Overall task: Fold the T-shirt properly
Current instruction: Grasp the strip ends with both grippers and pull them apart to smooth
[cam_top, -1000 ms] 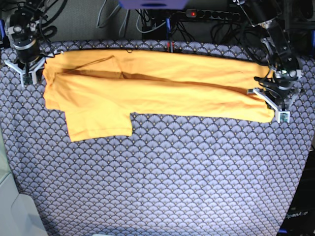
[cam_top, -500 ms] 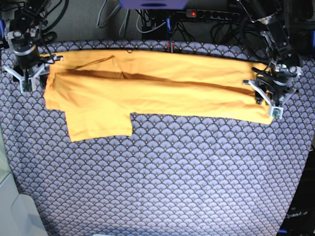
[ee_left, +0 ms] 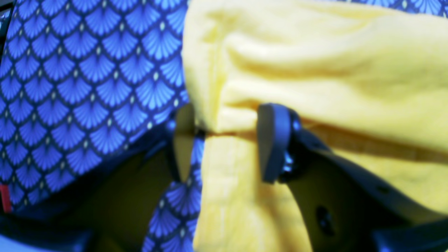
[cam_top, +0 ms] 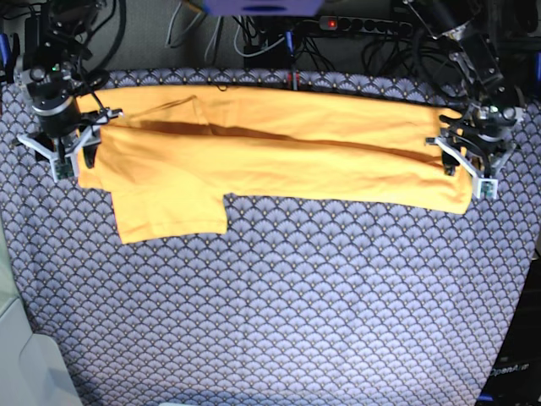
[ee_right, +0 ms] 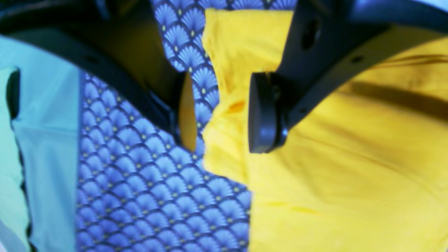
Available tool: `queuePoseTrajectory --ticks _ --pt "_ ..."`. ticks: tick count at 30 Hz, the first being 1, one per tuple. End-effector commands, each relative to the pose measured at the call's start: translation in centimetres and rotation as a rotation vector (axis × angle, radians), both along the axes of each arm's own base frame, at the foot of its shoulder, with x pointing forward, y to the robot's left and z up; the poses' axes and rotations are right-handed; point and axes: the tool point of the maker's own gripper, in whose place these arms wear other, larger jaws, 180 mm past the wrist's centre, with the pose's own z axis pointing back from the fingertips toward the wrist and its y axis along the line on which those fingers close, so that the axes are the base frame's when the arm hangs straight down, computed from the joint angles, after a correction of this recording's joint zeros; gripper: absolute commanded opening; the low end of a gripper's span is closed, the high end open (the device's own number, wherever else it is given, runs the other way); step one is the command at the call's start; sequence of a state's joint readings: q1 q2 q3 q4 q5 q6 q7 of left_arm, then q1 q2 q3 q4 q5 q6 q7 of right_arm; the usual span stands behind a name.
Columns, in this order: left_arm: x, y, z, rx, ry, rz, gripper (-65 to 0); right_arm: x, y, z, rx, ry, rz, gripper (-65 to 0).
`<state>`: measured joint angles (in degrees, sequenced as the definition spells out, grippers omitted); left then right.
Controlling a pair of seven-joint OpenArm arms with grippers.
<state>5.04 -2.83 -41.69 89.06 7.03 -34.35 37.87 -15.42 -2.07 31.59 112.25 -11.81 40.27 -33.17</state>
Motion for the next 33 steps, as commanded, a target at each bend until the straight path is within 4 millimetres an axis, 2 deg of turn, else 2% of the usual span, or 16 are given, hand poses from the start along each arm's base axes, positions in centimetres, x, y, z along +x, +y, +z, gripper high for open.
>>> queuePoseTrajectory --ticks 1,8,15,26,33 --pt "0.8 0.4 1.4 0.018 -0.047 -0.003 -33.8 0.8 -0.3 1.4 -0.019 -0.044 0.002 -39.4" --pt "0.8 0.4 1.4 0.018 -0.047 -0.003 -33.8 1.0 0.0 1.2 0.023 -0.038 -0.006 -39.4" --pt "0.8 0.4 1.4 0.019 -0.046 -0.005 -33.8 1.3 -0.6 0.3 0.036 0.031 -0.05 -39.4" --pt "0.9 0.2 1.1 0.01 -0.043 0.0 -33.8 1.0 1.4 -0.4 0.196 0.077 -0.042 -39.3" --pt "1.1 0.3 1.3 0.013 -0.048 0.001 -33.8 1.3 1.4 -0.8 0.217 0.075 -0.043 -39.3"
